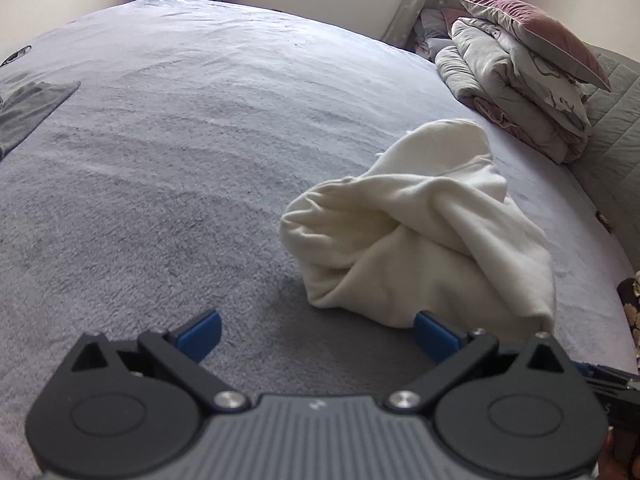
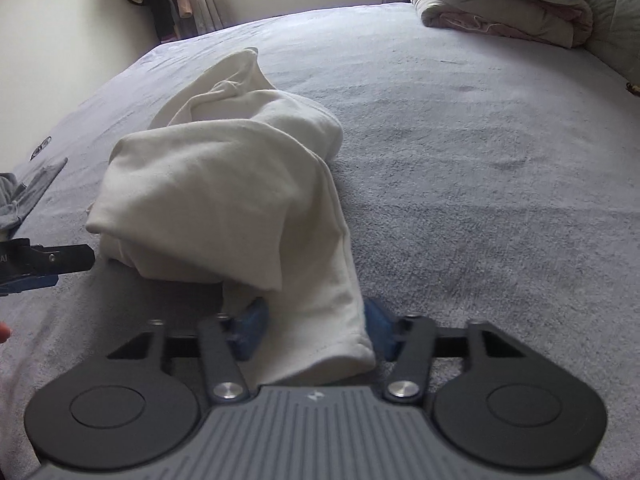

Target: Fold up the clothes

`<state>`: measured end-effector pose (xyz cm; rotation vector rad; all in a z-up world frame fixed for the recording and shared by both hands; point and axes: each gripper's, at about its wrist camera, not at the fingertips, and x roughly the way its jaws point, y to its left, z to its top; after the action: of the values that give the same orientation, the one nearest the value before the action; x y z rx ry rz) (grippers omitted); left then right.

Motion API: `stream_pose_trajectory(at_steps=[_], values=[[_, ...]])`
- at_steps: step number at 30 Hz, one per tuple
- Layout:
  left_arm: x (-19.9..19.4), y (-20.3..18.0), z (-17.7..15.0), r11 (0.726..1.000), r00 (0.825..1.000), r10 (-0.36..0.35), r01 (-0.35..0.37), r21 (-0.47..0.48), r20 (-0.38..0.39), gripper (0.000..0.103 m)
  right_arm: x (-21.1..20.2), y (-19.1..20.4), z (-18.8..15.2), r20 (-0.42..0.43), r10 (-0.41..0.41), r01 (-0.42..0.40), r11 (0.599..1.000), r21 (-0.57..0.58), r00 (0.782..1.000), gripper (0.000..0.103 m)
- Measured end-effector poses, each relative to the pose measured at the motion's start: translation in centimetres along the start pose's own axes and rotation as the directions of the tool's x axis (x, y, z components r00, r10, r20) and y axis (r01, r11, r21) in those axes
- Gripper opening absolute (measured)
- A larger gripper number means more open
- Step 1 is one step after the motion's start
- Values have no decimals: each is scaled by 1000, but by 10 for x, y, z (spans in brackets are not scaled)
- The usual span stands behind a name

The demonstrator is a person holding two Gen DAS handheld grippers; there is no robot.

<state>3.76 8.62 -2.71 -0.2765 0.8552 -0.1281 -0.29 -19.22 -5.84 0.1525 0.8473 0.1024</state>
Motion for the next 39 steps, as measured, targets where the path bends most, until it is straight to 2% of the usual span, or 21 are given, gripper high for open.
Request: stream_pose_trajectory(at_steps=[1, 3, 5, 9, 14, 17, 18, 22, 27, 31, 35, 37, 39], values=[[0, 1, 1, 1000, 1000, -9, 9, -4, -8, 103, -1, 0, 1, -7, -1, 1, 1000, -7, 1000, 40], [3, 2, 2, 999, 999, -29, 29, -17, -31, 103, -5, -1, 2, -7, 2, -2, 1000, -18, 1000, 23], [4, 4, 3, 999, 998, -42, 41, -30, -50, 103, -10, -3, 3, -5, 28, -28, 1000, -14, 1000, 16], [2, 5, 3, 998, 997, -50, 48, -34, -59, 103, -22, -2, 7, 3, 93, -92, 995, -36, 996, 11], [4, 6, 2, 999, 997, -43, 41, -32, -65, 103, -38, 4, 9, 56, 99, -92, 989, -112, 993, 16], [5, 8, 1, 999, 997, -35, 33, -41, -65, 103, -42, 6, 9, 97, 88, -74, 988, -138, 991, 40], [5, 8, 1, 999, 997, -32, 29, -40, -64, 103, -43, 7, 10, 106, 94, -79, 987, -139, 990, 43], [2, 8, 1, 999, 998, -33, 31, -38, -57, 103, -44, 14, 15, 145, 155, -133, 979, -153, 977, 48], [3, 12, 3, 997, 998, -29, 26, -67, -52, 103, -36, 38, 15, 160, 195, -154, 959, -237, 968, 52], [7, 18, 6, 994, 998, -31, 26, -103, -52, 103, -27, 48, 14, 159, 185, -135, 950, -280, 970, 52], [15, 19, 11, 989, 996, -73, 66, -133, -49, 103, -22, 46, 19, 196, 183, -129, 957, -258, 963, 49], [21, 20, 13, 981, 992, -111, 100, -167, -55, 103, -22, 43, 21, 218, 201, -145, 957, -250, 955, 38], [26, 19, 13, 976, 990, -127, 116, -184, -54, 103, -23, 41, 23, 237, 205, -146, 959, -244, 950, 21]])
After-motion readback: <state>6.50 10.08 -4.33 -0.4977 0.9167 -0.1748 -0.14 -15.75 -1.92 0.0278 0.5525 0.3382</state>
